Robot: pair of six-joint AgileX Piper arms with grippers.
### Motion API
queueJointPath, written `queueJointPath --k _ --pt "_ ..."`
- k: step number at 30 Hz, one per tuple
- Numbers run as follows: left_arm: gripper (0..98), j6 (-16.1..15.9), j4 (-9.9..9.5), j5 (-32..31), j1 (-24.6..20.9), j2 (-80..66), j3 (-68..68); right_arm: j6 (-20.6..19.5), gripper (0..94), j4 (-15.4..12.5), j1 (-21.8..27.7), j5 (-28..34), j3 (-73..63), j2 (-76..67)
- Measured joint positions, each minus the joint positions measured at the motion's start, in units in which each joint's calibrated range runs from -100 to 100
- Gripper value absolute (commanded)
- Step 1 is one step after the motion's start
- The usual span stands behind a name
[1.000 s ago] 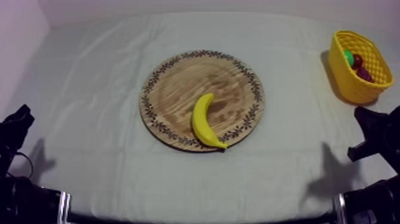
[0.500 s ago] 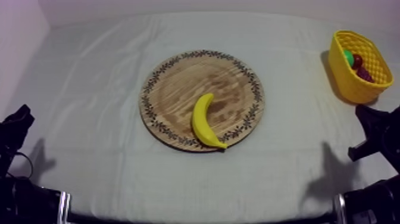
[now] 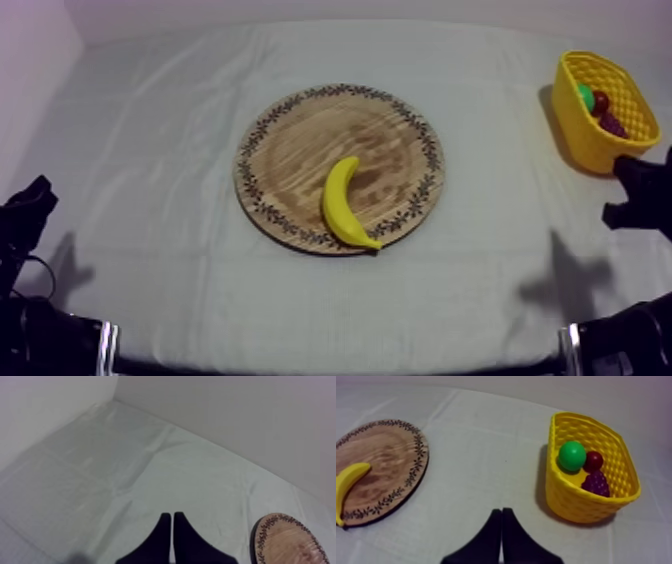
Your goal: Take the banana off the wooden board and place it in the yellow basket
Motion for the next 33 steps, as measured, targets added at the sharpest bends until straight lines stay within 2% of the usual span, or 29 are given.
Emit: queueJointPath --k 6,17,23,26,33 --pt "0.1 0.0 0.0 0.0 0.0 0.0 0.0 -0.76 0.2 -1.95 -0.52 8.17 -11.8 8.32" --pt "0.1 0.0 0.0 0.0 0.0 0.0 0.0 -3.67 0.2 -4.86 -3.6 29.64 -44.46 27.74" --pt "0.1 0.0 0.0 0.0 0.0 0.0 0.0 -4.57 0.2 -8.02 -4.74 40.61 -59.89 39.71" --pt "0.1 0.0 0.0 0.0 0.0 0.0 0.0 -5.16 0.2 -8.8 -6.6 43.18 -64.78 45.77" --pt "0.1 0.0 0.0 0.0 0.0 0.0 0.0 -8.56 0.2 -8.74 -12.91 44.69 -70.62 58.09"
